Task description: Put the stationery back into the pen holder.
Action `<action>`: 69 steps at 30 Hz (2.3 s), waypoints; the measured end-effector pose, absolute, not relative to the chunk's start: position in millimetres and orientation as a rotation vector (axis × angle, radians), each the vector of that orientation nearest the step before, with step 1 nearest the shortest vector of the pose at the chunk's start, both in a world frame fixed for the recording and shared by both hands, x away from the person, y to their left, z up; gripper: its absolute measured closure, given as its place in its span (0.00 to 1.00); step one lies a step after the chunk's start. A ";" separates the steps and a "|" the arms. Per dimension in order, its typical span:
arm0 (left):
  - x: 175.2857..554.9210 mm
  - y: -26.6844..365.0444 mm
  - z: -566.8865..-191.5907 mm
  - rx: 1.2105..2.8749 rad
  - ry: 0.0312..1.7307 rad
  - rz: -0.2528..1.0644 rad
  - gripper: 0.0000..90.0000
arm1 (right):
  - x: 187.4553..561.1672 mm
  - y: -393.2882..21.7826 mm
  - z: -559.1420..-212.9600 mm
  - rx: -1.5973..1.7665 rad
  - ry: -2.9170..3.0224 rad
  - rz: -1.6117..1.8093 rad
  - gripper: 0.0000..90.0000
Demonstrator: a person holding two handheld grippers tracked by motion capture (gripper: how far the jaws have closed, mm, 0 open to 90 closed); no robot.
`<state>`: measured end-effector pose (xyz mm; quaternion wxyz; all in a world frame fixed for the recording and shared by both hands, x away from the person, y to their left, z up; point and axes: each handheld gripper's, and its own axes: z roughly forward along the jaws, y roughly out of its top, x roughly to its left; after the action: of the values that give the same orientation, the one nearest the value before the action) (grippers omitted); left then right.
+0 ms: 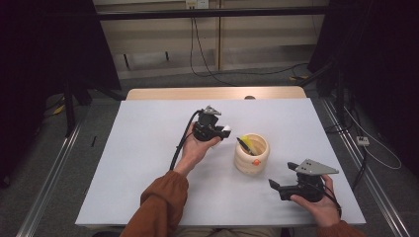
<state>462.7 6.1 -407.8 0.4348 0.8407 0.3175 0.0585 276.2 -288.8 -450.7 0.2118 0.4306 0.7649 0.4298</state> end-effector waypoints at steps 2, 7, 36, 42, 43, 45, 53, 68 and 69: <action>458.4 8.9 -403.6 2.073 0.771 0.156 0.75 | 276.0 -288.7 -450.6 1.196 2.124 1.194 0.09; 450.0 13.1 -396.3 2.016 0.751 0.161 0.75 | 275.7 -288.8 -450.2 1.196 2.122 1.195 0.09; 415.0 24.5 -371.1 1.782 0.624 0.214 0.75 | 275.2 -288.9 -450.0 1.197 2.117 1.196 0.09; 408.0 18.6 -366.6 1.745 0.592 0.216 0.75 | 275.8 -289.0 -450.3 1.197 2.120 1.199 0.09; 406.9 17.0 -366.4 1.739 0.584 0.216 0.75 | 276.0 -289.2 -450.4 1.196 2.120 1.200 0.09; 405.6 15.1 -366.7 1.739 0.577 0.222 0.75 | 276.3 -289.3 -450.3 1.196 2.121 1.201 0.09; 400.1 1.2 -365.8 1.710 0.549 0.201 0.75 | 276.9 -287.4 -449.9 1.187 2.125 1.198 0.09; 397.3 -38.0 -366.2 1.704 0.493 0.176 0.75 | 276.6 -287.6 -449.8 1.187 2.124 1.201 0.09; 398.0 -40.1 -366.9 1.704 0.493 0.169 0.75 | 276.7 -287.7 -449.8 1.188 2.125 1.201 0.09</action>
<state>398.0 -40.1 -366.9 0.6284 0.7438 0.2153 0.0738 276.7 -287.7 -449.8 0.2122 0.4277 0.7650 0.4323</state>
